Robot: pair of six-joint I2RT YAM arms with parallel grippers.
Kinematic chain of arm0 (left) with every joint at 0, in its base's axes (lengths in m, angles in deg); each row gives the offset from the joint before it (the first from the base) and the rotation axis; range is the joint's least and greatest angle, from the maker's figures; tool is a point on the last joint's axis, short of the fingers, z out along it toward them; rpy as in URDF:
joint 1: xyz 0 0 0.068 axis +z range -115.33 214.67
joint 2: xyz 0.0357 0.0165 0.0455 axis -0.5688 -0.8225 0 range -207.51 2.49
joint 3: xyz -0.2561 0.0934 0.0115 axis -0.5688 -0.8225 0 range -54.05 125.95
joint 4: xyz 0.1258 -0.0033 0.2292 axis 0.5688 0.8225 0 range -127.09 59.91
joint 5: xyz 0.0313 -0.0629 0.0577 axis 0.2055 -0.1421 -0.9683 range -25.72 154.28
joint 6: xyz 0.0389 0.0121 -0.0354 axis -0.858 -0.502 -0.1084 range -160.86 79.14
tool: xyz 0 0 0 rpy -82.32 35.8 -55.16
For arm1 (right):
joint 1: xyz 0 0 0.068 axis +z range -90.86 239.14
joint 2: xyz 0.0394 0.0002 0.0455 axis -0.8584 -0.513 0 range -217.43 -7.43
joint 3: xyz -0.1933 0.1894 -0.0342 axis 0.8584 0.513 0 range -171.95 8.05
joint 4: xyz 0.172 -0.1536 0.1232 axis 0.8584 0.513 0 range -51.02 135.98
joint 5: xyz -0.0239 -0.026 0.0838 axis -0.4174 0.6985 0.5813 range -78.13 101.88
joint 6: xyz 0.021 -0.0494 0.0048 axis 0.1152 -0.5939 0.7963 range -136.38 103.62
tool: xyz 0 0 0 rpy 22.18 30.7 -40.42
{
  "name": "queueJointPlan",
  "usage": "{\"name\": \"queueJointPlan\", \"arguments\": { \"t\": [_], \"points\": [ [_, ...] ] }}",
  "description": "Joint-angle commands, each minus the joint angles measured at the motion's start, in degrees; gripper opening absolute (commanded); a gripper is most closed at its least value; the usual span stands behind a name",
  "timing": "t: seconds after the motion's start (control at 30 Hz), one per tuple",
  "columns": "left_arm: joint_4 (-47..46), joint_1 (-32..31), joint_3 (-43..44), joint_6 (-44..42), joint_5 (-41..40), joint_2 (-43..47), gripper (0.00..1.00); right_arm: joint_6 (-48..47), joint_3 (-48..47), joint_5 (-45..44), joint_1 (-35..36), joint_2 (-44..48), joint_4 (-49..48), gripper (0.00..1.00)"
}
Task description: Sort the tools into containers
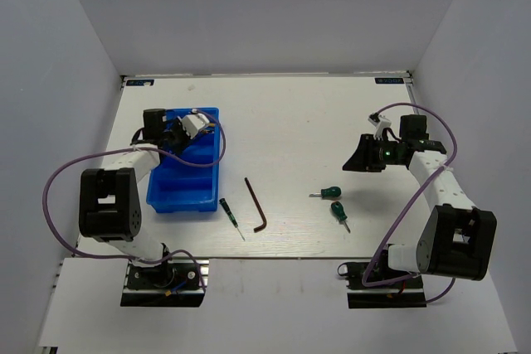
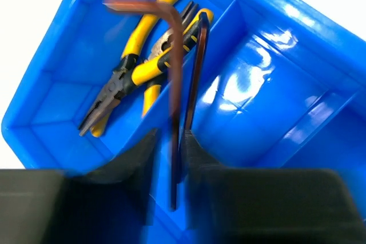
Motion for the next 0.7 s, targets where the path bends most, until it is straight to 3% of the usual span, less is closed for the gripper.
{"name": "queueJointPlan", "arguments": {
  "t": [0.0,0.03,0.1,0.13,0.37,0.43,0.5,0.67],
  "points": [
    [-2.6,0.2,-1.0,0.6,1.0,1.8,0.43,-0.8,-1.8,1.2,-0.6,-0.2,0.6,0.42],
    [-2.6,0.2,-1.0,0.6,0.9,1.8,0.62,-0.7,-1.8,1.4,-0.5,-0.2,0.5,0.42],
    [-2.6,0.2,-1.0,1.1,0.9,2.4,0.66,-0.8,-1.8,1.5,-0.6,-0.3,0.5,0.42],
    [-2.6,0.2,-1.0,1.7,0.9,3.0,0.99,-0.8,-1.7,1.5,-0.7,-0.3,0.6,0.42],
    [-5.5,0.7,-1.0,8.5,2.1,12.2,1.00,-0.9,-1.7,1.7,-0.7,-0.3,0.5,0.42],
    [-6.9,0.7,-0.4,13.1,2.7,15.5,1.00,-1.2,-1.9,2.0,-0.7,-0.2,0.8,0.56],
    [-5.9,-0.6,0.8,17.3,2.7,19.5,1.00,-2.1,-2.3,4.4,-0.7,-0.4,1.5,0.90],
    [-6.7,-0.6,0.1,30.6,11.6,25.7,1.00,-7.5,-4.3,17.0,-0.6,-4.1,5.8,0.90]
  ]
}}
